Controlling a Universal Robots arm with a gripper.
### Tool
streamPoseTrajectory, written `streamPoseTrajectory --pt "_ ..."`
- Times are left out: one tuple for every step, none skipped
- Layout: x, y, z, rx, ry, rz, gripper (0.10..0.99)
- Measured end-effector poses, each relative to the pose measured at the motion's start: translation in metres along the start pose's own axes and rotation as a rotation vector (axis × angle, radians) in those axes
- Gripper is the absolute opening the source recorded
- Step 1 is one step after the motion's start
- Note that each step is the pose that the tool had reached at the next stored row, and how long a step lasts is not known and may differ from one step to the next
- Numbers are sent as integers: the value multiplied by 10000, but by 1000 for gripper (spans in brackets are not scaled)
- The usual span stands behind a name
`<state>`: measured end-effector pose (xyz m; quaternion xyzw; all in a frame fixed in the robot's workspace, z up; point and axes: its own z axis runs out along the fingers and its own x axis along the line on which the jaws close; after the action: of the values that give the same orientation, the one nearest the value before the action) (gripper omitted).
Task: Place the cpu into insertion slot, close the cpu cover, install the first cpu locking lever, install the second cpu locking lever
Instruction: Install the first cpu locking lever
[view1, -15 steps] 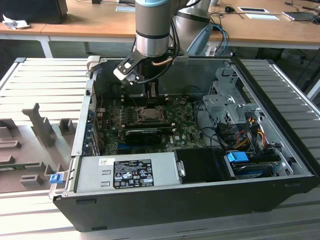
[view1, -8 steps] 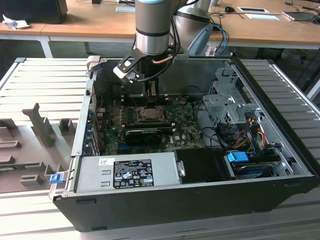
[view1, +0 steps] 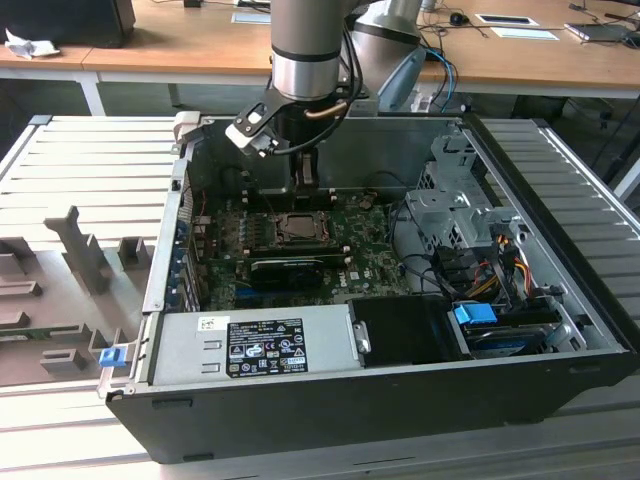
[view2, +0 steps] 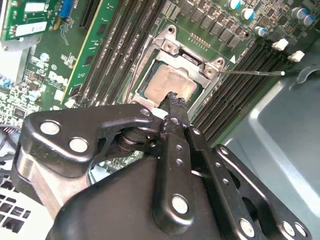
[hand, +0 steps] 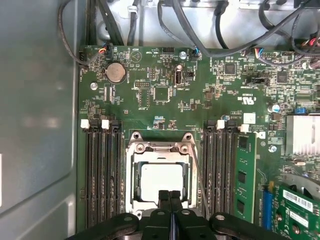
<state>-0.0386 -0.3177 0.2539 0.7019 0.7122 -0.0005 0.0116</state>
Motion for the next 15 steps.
streamPoseTrajectory --pt "-1 1 -38 -1 0 1 106" --pt "-1 1 -76 0 -1 0 106" --pt "-2 2 -106 -1 0 0 106" --pt "-2 2 -133 0 -1 1 106" --pt "-3 2 -180 0 -1 1 106" --pt "-3 3 -200 0 0 1 106" --pt "-4 3 -222 0 0 1 106" --pt "-4 4 -256 0 0 1 106" --pt "-5 4 -273 0 -2 1 106" --pt "-5 4 -284 1 -3 0 106" --pt "-5 4 -284 -21 1 0 106" --pt "-5 1 -284 -54 -1 -35 106" --pt "-5 1 -285 -60 1 -153 106" --pt "-5 2 -285 -63 4 -324 106" --pt "-5 2 -285 -69 9 -628 106"
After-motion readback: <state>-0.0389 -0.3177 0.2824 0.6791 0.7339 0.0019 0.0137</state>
